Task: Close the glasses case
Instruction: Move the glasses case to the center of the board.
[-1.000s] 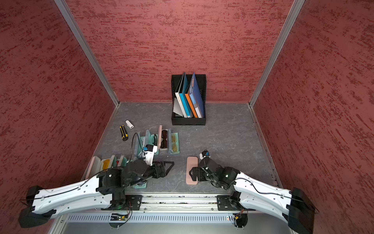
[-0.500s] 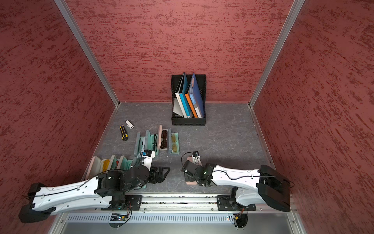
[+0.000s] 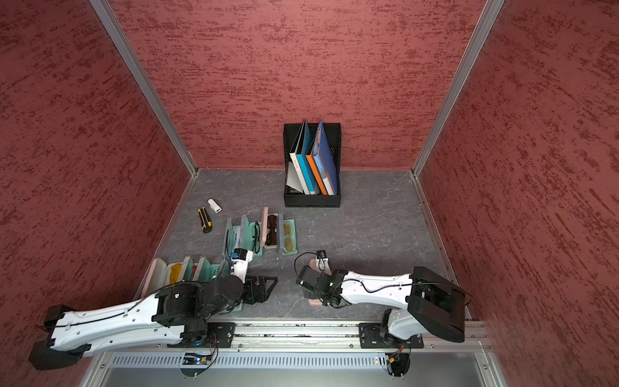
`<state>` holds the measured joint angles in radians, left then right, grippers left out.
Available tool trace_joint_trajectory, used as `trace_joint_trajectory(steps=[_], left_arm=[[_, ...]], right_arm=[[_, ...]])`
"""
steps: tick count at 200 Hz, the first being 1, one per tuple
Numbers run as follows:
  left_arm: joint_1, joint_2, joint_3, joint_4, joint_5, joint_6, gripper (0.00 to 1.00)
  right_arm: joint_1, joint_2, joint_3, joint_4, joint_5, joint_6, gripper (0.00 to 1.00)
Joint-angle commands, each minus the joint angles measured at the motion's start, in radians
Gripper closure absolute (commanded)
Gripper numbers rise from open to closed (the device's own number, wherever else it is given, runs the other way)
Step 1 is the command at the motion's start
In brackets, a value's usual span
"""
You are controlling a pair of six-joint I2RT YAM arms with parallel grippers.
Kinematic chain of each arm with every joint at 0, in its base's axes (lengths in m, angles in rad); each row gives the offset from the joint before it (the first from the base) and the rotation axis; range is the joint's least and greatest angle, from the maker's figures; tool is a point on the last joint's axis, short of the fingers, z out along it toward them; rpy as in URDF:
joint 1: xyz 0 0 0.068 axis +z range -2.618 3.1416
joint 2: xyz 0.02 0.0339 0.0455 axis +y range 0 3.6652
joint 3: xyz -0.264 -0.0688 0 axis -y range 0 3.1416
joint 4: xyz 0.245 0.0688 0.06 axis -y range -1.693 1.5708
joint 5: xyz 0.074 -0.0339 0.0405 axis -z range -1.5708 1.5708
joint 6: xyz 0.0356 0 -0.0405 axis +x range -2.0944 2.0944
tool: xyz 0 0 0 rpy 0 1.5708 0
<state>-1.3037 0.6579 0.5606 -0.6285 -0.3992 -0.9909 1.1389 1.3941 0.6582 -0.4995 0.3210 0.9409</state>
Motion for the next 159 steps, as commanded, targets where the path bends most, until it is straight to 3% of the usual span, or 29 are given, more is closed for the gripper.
trace_joint_trajectory(steps=[1, 29, 60, 87, 105, 137, 159], left_arm=[[-0.005, -0.015, -0.02, -0.014, -0.013, -0.007, 0.06], [-0.005, -0.042, -0.036, -0.02, -0.013, -0.013, 0.07], [-0.003, -0.058, -0.039, -0.039, -0.016, -0.017, 0.07], [-0.003, -0.042, -0.024, -0.054, -0.012, -0.014, 0.07], [-0.004, -0.029, -0.011, -0.076, -0.012, -0.017, 0.07], [-0.004, -0.034, 0.005, -0.092, -0.006, -0.025, 0.07], [-0.005, -0.035, 0.035, -0.149, -0.008, -0.038, 0.06]], right_arm=[[-0.05, -0.025, -0.03, 0.002, 0.038, -0.029, 0.12], [-0.159, -0.048, -0.067, 0.038, 0.0, -0.096, 0.16], [-0.359, -0.058, -0.063, 0.079, -0.053, -0.249, 0.21], [-0.553, 0.04, 0.026, 0.112, -0.159, -0.405, 0.26], [-0.615, 0.136, 0.118, 0.124, -0.172, -0.488, 0.27], [-0.678, 0.273, 0.272, 0.093, -0.201, -0.586, 0.17], [-0.682, 0.205, 0.277, 0.09, -0.223, -0.601, 0.03]])
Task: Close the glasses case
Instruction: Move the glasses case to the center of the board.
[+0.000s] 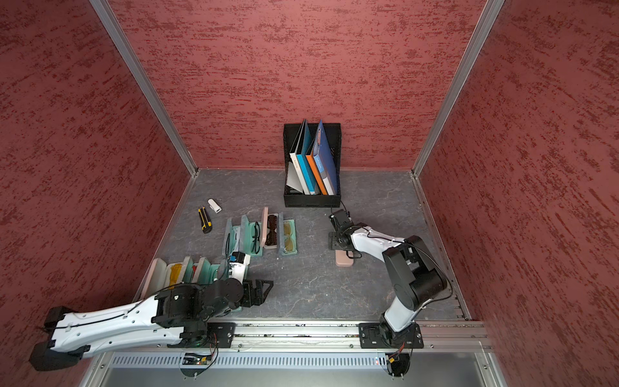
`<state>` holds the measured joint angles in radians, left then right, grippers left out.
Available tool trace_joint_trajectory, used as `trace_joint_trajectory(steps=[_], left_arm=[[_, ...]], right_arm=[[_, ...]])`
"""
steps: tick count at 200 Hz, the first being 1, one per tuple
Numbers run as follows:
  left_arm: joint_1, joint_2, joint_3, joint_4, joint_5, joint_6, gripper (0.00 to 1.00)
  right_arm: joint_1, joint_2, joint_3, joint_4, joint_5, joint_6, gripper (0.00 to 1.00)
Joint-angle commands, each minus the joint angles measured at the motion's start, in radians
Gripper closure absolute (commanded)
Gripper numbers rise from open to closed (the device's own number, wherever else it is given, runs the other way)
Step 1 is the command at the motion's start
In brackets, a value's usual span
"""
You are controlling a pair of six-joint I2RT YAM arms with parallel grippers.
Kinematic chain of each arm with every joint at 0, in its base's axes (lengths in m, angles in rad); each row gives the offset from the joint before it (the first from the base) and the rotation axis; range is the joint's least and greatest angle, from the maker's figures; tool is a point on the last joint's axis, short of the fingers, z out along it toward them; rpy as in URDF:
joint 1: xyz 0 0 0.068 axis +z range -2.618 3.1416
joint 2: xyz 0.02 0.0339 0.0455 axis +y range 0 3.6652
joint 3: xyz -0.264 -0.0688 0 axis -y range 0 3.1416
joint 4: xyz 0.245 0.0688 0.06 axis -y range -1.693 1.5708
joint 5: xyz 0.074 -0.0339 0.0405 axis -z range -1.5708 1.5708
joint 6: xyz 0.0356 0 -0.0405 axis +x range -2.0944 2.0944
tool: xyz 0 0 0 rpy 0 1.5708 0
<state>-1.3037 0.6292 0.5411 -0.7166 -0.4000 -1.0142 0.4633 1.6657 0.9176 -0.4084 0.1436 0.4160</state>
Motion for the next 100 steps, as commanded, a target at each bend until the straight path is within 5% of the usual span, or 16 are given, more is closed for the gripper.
trace_joint_trajectory(steps=[1, 57, 100], left_arm=[[-0.005, -0.007, 0.057, -0.063, -0.007, -0.014, 0.06], [0.009, -0.058, 0.164, -0.301, -0.086, -0.088, 0.05], [0.113, -0.006, 0.271, -0.499, -0.122, -0.072, 0.11]], right_arm=[[-0.006, -0.074, 0.017, -0.001, -0.047, -0.076, 0.03], [0.092, -0.597, -0.053, -0.127, -0.165, 0.015, 0.02], [0.412, -0.609, -0.196, 0.013, -0.17, 0.244, 0.03]])
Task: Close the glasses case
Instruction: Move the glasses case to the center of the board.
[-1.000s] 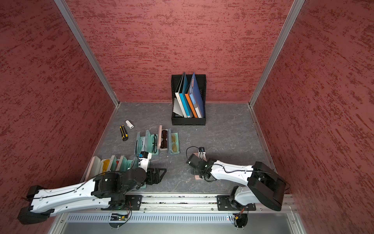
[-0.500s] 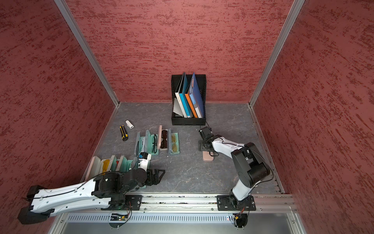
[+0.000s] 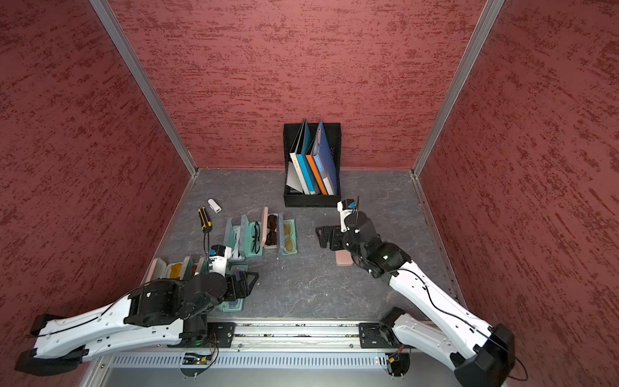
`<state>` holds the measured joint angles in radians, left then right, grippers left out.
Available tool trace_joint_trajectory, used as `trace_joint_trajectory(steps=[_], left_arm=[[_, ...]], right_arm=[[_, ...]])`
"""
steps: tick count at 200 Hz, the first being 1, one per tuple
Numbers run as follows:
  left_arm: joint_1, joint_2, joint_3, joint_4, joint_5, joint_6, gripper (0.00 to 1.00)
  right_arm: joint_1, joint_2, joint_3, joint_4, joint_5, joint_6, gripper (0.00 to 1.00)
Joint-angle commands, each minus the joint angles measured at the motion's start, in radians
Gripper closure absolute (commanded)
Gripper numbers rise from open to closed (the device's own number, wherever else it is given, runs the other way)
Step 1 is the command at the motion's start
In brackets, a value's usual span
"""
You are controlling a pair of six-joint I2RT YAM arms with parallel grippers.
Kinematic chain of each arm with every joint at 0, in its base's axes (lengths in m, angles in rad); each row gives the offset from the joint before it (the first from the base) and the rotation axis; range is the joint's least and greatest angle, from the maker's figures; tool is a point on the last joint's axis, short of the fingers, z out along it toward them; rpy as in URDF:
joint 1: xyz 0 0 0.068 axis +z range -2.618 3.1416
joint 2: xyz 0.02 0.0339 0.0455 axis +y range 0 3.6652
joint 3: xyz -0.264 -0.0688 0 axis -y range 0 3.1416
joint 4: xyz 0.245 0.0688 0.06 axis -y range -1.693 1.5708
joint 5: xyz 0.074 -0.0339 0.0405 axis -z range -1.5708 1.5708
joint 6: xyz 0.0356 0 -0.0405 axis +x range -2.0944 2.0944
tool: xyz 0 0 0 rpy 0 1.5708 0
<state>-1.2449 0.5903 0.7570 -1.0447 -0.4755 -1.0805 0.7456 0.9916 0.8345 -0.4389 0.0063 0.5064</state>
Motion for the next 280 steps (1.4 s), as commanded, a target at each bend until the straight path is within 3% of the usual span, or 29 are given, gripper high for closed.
trace_joint_trajectory(steps=[1, 11, 30, 65, 98, 132, 163, 239, 280], left_arm=[[0.058, 0.034, 0.056, -0.175, -0.046, -0.006, 0.11], [0.091, 0.04, 0.07, -0.221, -0.046, -0.001, 0.2], [0.137, 0.038, 0.081, -0.274, -0.026, 0.002, 0.28], [0.132, 0.196, 0.108, -0.314, 0.0, -0.024, 0.27], [0.152, 0.37, 0.125, -0.385, -0.059, -0.096, 0.27], [0.193, 0.371, 0.115, -0.391, -0.064, -0.113, 0.27], [0.279, 0.411, 0.098, -0.335, -0.027, -0.056, 0.31], [0.472, 0.457, 0.011, -0.134, 0.138, 0.121, 0.3], [0.467, 0.442, -0.07, -0.053, 0.173, 0.123, 0.36]], right_arm=[[0.137, 0.068, -0.117, 0.048, -0.033, 0.156, 0.03], [0.207, 0.105, -0.157, 0.147, -0.026, 0.206, 0.03], [0.323, 0.205, -0.155, 0.227, 0.035, 0.242, 0.03], [0.411, 0.339, -0.126, 0.314, 0.036, 0.271, 0.03], [0.428, 0.351, -0.143, 0.355, 0.023, 0.281, 0.03], [0.43, 0.292, -0.168, 0.317, 0.03, 0.266, 0.03], [0.43, 0.21, -0.209, 0.301, 0.039, 0.267, 0.02], [0.431, 0.104, -0.262, 0.251, 0.06, 0.278, 0.01], [0.43, 0.082, -0.276, 0.226, 0.073, 0.274, 0.02]])
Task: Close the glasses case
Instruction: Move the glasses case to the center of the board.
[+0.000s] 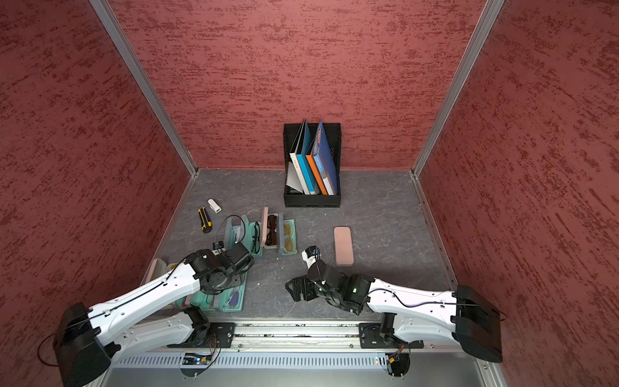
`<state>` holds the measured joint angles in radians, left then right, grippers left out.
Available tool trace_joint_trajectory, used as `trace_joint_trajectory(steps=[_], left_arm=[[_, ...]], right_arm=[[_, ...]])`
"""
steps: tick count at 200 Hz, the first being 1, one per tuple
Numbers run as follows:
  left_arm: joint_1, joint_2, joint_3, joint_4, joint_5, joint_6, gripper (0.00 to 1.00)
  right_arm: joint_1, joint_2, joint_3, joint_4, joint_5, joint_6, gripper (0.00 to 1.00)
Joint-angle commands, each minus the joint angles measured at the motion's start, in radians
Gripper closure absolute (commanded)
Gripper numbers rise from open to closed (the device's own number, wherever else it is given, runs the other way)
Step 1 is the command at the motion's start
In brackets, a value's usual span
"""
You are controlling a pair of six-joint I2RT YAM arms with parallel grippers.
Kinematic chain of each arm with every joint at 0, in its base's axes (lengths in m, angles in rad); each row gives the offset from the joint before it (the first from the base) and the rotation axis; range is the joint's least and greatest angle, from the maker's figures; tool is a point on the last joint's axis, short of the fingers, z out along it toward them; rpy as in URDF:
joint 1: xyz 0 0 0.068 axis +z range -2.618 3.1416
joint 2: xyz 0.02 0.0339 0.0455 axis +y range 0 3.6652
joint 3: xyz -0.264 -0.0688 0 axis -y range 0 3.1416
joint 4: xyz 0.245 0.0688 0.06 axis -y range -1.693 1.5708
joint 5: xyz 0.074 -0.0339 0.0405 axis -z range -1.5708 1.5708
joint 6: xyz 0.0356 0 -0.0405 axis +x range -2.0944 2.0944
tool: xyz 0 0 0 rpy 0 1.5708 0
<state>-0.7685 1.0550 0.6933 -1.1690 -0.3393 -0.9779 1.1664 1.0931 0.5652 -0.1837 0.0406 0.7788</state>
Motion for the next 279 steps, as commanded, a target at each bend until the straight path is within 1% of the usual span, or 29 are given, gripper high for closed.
trace_joint_trajectory(steps=[1, 40, 59, 69, 91, 105, 121, 144, 184, 223, 249, 279], left_arm=[[-0.01, -0.025, -0.006, 0.071, 0.038, 0.02, 0.37], [-0.033, -0.043, -0.031, 0.118, 0.098, 0.045, 0.42], [-0.047, -0.053, -0.048, 0.133, 0.109, 0.044, 0.5], [-0.058, -0.059, -0.057, 0.146, 0.115, 0.045, 0.51], [-0.088, -0.047, -0.069, 0.178, 0.127, 0.051, 0.53], [-0.116, -0.026, -0.07, 0.2, 0.125, 0.055, 0.58], [-0.153, -0.002, -0.07, 0.233, 0.133, 0.054, 0.58], [-0.219, 0.044, -0.043, 0.251, 0.119, 0.041, 0.6], [-0.317, 0.159, 0.025, 0.315, 0.113, 0.041, 0.6], [-0.374, 0.291, 0.084, 0.39, 0.11, 0.051, 0.61], [-0.415, 0.394, 0.155, 0.41, 0.104, 0.057, 0.61], [-0.432, 0.484, 0.218, 0.445, 0.106, 0.065, 0.61]], right_arm=[[0.01, -0.019, -0.006, -0.03, 0.039, 0.001, 0.02], [0.009, -0.012, 0.009, -0.042, 0.051, -0.009, 0.02], [0.01, 0.001, 0.013, -0.041, 0.05, -0.009, 0.02], [0.01, 0.009, 0.013, -0.035, 0.047, -0.009, 0.02], [0.009, 0.028, 0.012, -0.027, 0.044, -0.009, 0.01], [0.009, 0.036, 0.008, -0.017, 0.038, -0.004, 0.02], [0.009, 0.04, 0.005, -0.011, 0.038, -0.004, 0.02], [0.009, 0.042, 0.002, -0.015, 0.038, -0.002, 0.02], [0.007, 0.011, -0.024, -0.035, 0.054, 0.009, 0.02], [-0.02, -0.029, -0.068, -0.043, 0.043, 0.022, 0.02], [-0.043, -0.054, -0.094, -0.058, 0.039, 0.024, 0.02], [-0.077, -0.081, -0.129, -0.058, 0.022, 0.027, 0.02]])
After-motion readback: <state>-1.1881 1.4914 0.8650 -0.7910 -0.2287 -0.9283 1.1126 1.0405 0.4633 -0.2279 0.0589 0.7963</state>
